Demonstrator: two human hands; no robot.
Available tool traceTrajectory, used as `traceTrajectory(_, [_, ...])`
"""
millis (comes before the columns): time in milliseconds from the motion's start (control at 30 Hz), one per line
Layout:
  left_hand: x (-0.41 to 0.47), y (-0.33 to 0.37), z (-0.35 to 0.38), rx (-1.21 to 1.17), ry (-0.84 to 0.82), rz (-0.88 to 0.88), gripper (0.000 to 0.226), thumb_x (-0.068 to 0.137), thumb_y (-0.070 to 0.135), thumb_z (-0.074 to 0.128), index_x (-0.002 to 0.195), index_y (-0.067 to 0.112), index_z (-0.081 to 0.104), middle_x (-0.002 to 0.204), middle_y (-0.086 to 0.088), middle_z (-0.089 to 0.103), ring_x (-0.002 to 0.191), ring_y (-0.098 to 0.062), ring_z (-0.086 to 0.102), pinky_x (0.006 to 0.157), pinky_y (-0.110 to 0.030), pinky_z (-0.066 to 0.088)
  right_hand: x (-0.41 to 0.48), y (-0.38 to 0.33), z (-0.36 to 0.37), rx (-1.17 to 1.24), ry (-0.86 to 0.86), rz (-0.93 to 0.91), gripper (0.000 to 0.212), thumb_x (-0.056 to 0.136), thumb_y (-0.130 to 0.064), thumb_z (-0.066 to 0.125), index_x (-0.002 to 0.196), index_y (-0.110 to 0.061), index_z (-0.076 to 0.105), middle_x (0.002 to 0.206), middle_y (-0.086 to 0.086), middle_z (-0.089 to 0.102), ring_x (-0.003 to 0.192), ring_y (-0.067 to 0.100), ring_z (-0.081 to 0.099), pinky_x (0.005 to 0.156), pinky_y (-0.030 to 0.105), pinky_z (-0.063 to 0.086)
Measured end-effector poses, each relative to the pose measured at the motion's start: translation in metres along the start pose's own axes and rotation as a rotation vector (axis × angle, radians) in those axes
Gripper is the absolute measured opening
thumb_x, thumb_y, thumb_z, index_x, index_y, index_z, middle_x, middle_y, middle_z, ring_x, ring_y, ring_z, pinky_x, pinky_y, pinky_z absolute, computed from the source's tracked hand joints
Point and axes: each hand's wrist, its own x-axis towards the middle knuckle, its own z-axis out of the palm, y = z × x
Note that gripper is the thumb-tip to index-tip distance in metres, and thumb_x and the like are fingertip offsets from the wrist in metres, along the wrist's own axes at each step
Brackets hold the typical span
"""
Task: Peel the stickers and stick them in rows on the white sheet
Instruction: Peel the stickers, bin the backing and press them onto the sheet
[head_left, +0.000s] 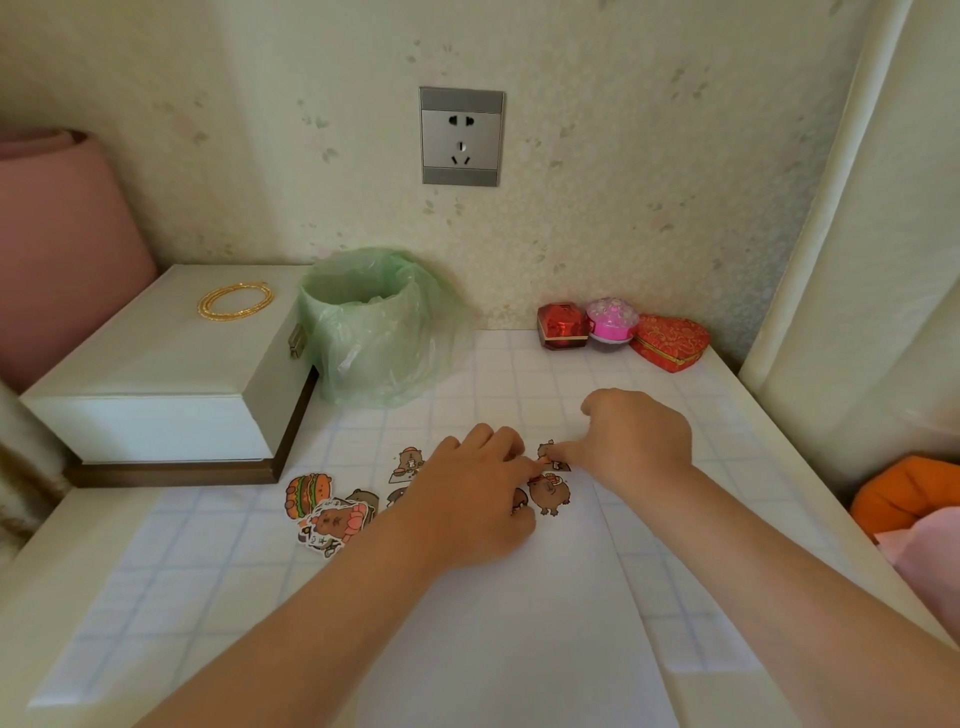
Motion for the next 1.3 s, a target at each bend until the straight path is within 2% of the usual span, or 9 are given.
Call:
traceTrajectory(100, [0.001, 0.004, 0.000, -0.034, -0.037, 0.019, 0.065, 0.080, 0.040, 0.029, 0.142, 0.032, 0.047, 0.141, 0.014, 0.042, 0.126, -0.014, 0.037, 0.096, -0.032, 0.036, -0.003, 0.010, 0.004, 0.129, 0.003, -0.038, 0.066, 0.073, -0.070, 0.072, 0.124, -0.030, 0.063, 0.113, -0.008, 0.068, 0.106, 0.017, 0.064, 0.076, 0.029, 0.047])
traceTrajectory(267, [0.002, 0.004, 0.000, -0.041, -0.047, 0.042, 0.054, 0.094, 0.040, 0.044, 0.148, 0.030, 0.040, 0.149, 0.016, 0.038, 0.132, -0.012, 0.033, 0.103, -0.033, 0.033, -0.015, 0.017, 0.011, 0.123, -0.004, -0.385, 0.032, 0.097, -0.040, 0.054, 0.128, -0.041, 0.062, 0.114, -0.012, 0.057, 0.102, 0.014, 0.060, 0.073, 0.029, 0.048])
traceTrajectory(400, [-0.001, 0.005, 0.007, -0.007, 0.000, 0.063, 0.064, 0.089, 0.058, 0.026, 0.147, 0.036, 0.039, 0.143, 0.013, 0.044, 0.127, -0.015, 0.039, 0.097, -0.035, 0.036, -0.019, 0.023, 0.017, 0.074, -0.060, -0.479, 0.038, 0.100, -0.024, 0.045, 0.133, -0.035, 0.059, 0.118, -0.005, 0.051, 0.103, 0.020, 0.053, 0.073, 0.034, 0.050])
traceTrajectory(500, [-0.003, 0.008, 0.014, 0.031, 0.057, 0.073, 0.057, 0.089, 0.057, 0.028, 0.138, 0.038, 0.051, 0.133, 0.008, 0.054, 0.117, -0.020, 0.050, 0.087, -0.038, 0.041, -0.016, 0.026, 0.020, 0.155, -0.074, -0.482, 0.043, 0.099, -0.016, 0.045, 0.135, -0.034, 0.060, 0.122, -0.005, 0.052, 0.108, 0.019, 0.053, 0.078, 0.036, 0.050])
traceTrajectory(767, [-0.004, 0.010, 0.015, 0.050, 0.087, 0.046, 0.049, 0.090, 0.054, 0.036, 0.132, 0.037, 0.057, 0.125, 0.006, 0.059, 0.109, -0.021, 0.056, 0.081, -0.038, 0.046, -0.014, 0.038, 0.021, 0.201, -0.076, -0.476, 0.043, 0.097, -0.012, 0.047, 0.131, -0.029, 0.065, 0.124, -0.010, 0.055, 0.111, 0.016, 0.054, 0.083, 0.033, 0.050])
traceTrajectory(933, [-0.006, 0.015, 0.010, 0.000, 0.002, 0.035, 0.058, 0.091, 0.057, 0.019, 0.142, 0.046, 0.042, 0.143, 0.012, 0.046, 0.129, -0.018, 0.040, 0.101, -0.039, 0.035, -0.019, 0.037, 0.023, 0.150, -0.040, -0.504, 0.042, 0.097, -0.014, 0.047, 0.134, -0.029, 0.062, 0.124, -0.008, 0.053, 0.109, 0.018, 0.051, 0.080, 0.034, 0.050])
traceTrajectory(1067, [0.000, 0.005, -0.001, -0.277, -0.012, -0.086, 0.042, 0.103, 0.029, 0.038, 0.143, 0.036, 0.044, 0.129, 0.015, 0.058, 0.129, -0.010, 0.039, 0.102, -0.031, 0.033, -0.017, 0.039, 0.027, 0.195, -0.038, -0.493, 0.043, 0.098, -0.014, 0.046, 0.136, -0.028, 0.061, 0.130, -0.009, 0.052, 0.113, 0.017, 0.049, 0.082, 0.030, 0.047])
traceTrajectory(1200, [-0.002, 0.005, 0.010, -0.070, 0.026, 0.002, 0.054, 0.096, 0.047, 0.025, 0.143, 0.035, 0.048, 0.143, 0.019, 0.049, 0.128, -0.013, 0.044, 0.099, -0.036, 0.034, -0.017, 0.044, 0.029, 0.199, -0.023, -0.507, 0.040, 0.097, -0.016, 0.046, 0.131, -0.026, 0.065, 0.130, -0.011, 0.056, 0.114, 0.017, 0.051, 0.087, 0.032, 0.048])
traceTrajectory(1300, [-0.003, 0.003, 0.021, 0.081, 0.148, 0.076, 0.050, 0.095, 0.050, 0.032, 0.129, 0.033, 0.064, 0.129, 0.012, 0.062, 0.109, -0.017, 0.061, 0.079, -0.038, 0.049, -0.022, 0.047, 0.030, 0.176, 0.053, -0.584, 0.041, 0.092, -0.016, 0.047, 0.122, -0.031, 0.071, 0.124, -0.008, 0.063, 0.102, 0.021, 0.058, 0.079, 0.035, 0.048])
